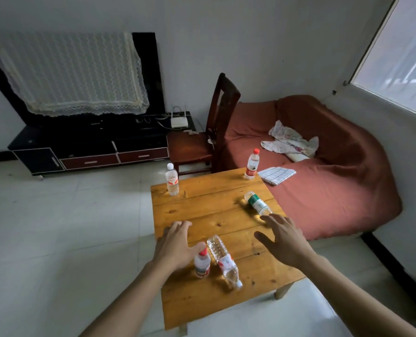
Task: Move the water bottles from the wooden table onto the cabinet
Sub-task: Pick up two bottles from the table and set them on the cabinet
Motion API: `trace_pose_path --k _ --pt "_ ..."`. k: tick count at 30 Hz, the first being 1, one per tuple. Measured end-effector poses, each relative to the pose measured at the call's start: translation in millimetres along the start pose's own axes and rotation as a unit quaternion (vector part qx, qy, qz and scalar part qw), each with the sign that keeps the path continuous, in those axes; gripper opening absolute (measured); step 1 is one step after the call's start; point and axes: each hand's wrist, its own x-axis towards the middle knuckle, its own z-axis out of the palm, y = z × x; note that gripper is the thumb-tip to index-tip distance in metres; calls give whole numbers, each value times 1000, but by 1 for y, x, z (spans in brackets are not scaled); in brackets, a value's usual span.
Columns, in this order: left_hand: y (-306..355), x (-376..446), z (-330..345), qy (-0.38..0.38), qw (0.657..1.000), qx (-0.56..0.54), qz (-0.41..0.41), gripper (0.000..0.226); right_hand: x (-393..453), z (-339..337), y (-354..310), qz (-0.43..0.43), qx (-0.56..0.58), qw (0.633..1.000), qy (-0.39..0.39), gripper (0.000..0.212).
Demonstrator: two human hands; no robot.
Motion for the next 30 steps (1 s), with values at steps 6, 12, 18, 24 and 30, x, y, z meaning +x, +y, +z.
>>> trace_pose_path --k 6,12,18,24,30 --pt "-15 28 11 -21 1000 -2 -9 72 24 8 -5 7 0 1000 -1 73" --pt "-23 26 28 -19 999 -30 -30 74 26 37 -3 -15 1 999 -39 68" --pt "-18 20 46 -6 997 -30 -73 75 41 57 14 -66 -7 996 -66 67" --pt "-5 11 68 25 986 -29 -162 72 78 69 43 -126 4 986 -106 66" --pt "14 -9 102 52 961 -47 -269 71 107 94 71 -199 12 965 -173 65"
